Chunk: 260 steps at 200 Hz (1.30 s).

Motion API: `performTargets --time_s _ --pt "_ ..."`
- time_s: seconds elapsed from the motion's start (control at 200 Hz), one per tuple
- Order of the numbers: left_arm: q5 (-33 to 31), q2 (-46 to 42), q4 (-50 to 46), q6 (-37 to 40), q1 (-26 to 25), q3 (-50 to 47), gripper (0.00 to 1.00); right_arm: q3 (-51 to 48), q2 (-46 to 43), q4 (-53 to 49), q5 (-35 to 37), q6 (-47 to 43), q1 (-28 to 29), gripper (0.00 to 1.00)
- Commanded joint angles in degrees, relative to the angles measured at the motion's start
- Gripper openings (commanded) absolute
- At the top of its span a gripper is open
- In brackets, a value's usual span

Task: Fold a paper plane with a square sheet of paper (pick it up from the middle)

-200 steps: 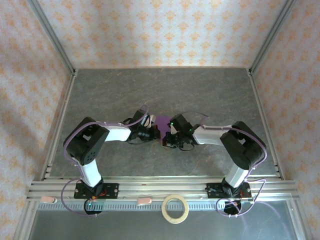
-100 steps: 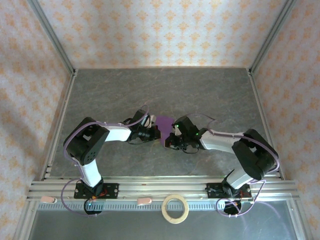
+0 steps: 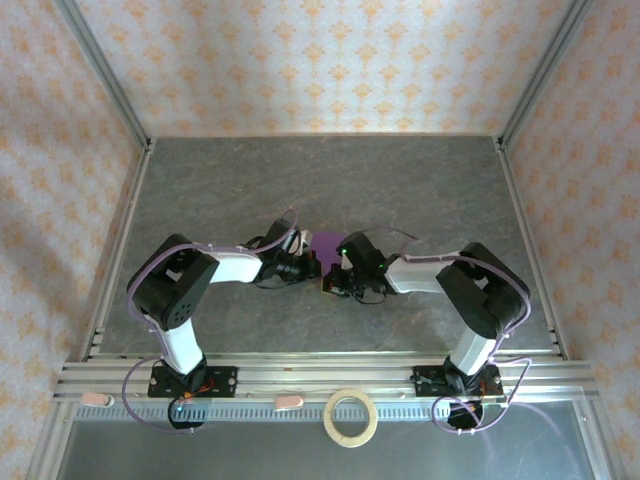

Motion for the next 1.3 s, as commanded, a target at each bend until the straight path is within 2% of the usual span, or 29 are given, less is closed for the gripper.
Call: performTargets --time_s 0.0,0.28,0.56,0.656,0.936,1.296 --pt "-5.11 2.01 -4.59 1.16 -0.18 -1.66 0.00 -5.64 -2.83 -2.64 0.01 0.80 0.47 0.00" --pt "-5.31 1.86 -4.03 0.41 -0.18 -2.10 0.00 -11.08 -8.21 -2.50 -0.27 1.51 0.50 0.00" --pt "-5.12 0.44 -2.53 -0.80 -0.22 -3.05 0.00 -6.41 -15.46 -1.37 2.55 5.06 0.49 0.00" --pt "-5.02 0.31 -2.52 -0.90 -0.18 -2.92 0.00 -4.63 -13.36 1.95 1.62 6.38 0.52 0.00" --pt "-4.43 0.00 -2.14 -1.26 -0.17 -2.79 0.00 1.69 -1.48 3.13 2.09 6.74 0.54 0.00" --pt "-3.30 -1.11 -1.78 -1.26 -0.21 -1.42 0.00 -6.84 -0.20 -1.66 5.92 3.90 0.60 0.00"
